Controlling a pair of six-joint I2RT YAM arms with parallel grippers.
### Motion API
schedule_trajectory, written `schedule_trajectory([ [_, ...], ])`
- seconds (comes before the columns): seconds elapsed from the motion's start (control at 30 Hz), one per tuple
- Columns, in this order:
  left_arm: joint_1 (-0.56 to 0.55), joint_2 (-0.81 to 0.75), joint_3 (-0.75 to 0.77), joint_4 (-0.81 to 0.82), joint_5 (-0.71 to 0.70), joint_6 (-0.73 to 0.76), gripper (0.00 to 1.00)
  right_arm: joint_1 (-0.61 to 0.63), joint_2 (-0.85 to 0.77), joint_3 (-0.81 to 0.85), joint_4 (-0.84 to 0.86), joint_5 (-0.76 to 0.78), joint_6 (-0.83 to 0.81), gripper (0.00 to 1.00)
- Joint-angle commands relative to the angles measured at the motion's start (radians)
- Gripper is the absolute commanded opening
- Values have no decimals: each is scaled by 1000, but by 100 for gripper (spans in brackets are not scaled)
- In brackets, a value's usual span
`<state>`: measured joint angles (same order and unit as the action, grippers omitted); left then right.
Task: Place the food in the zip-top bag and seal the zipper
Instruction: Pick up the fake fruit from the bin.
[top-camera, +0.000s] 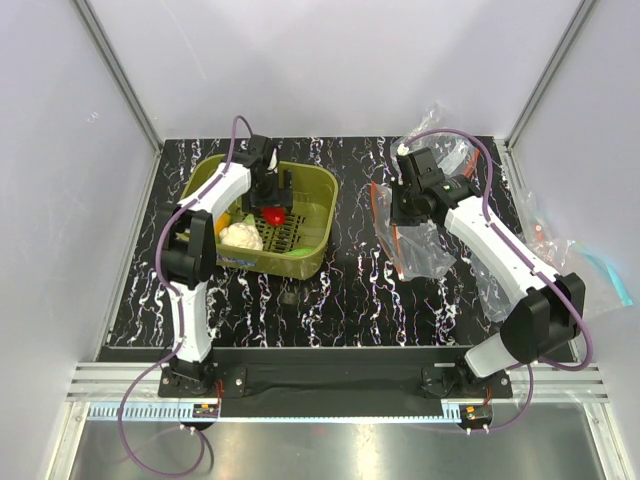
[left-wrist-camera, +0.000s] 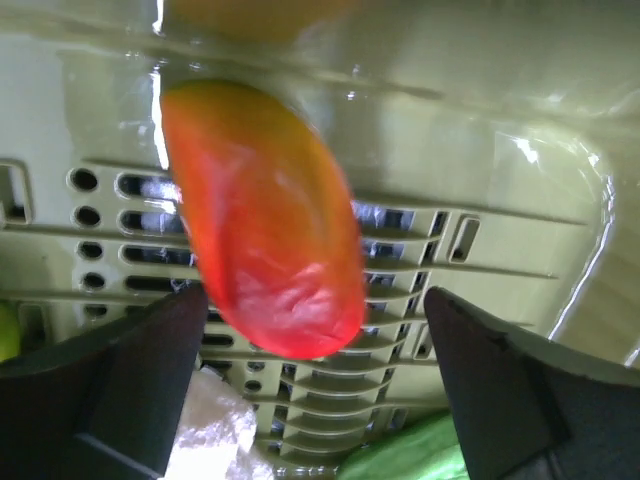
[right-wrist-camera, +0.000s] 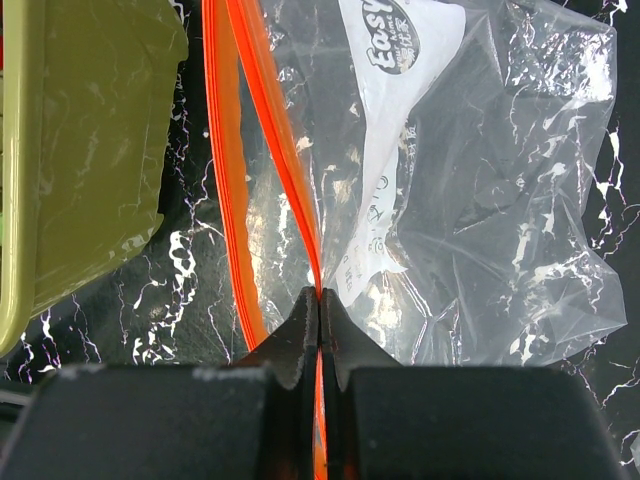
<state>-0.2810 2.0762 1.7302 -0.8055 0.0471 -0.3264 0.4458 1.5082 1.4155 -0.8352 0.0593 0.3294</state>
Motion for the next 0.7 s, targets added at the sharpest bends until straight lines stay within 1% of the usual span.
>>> schedule_trajectory([
  [0.0,9,22,-1,21,-26,-23,89,-5,-42,39,15,-10,7,0],
  [0.07,11,27,2,29,-18,-16,81,-5,-43,39,16,-13,8,0],
  [0.1,12,30,8,34,-7,-13,70,-6,-46,40,18,-13,10,0],
  [0.17,11,27,22,31,-15,12,56,-4,-49,46,16,-7,11,0],
  [0.23,5,-8,31,31,-43,52,48,-6,-45,60,7,-3,11,0],
  [0.33,5,-85,17,45,-78,99,43,-6,-49,63,7,7,16,0],
  [0.43,2,-204,-12,63,-56,136,40,-4,-49,72,-1,10,20,0],
  [0.53,-12,-349,-52,100,28,170,40,-5,-49,85,-5,10,22,0],
  [0.57,-21,-379,-57,114,87,174,40,-4,-49,98,-8,4,22,0],
  [0.63,-27,-447,-82,137,158,170,40,-4,-42,114,-15,-4,16,0],
  [0.67,-30,-465,-92,172,240,143,41,-4,-37,132,-18,-13,13,0],
])
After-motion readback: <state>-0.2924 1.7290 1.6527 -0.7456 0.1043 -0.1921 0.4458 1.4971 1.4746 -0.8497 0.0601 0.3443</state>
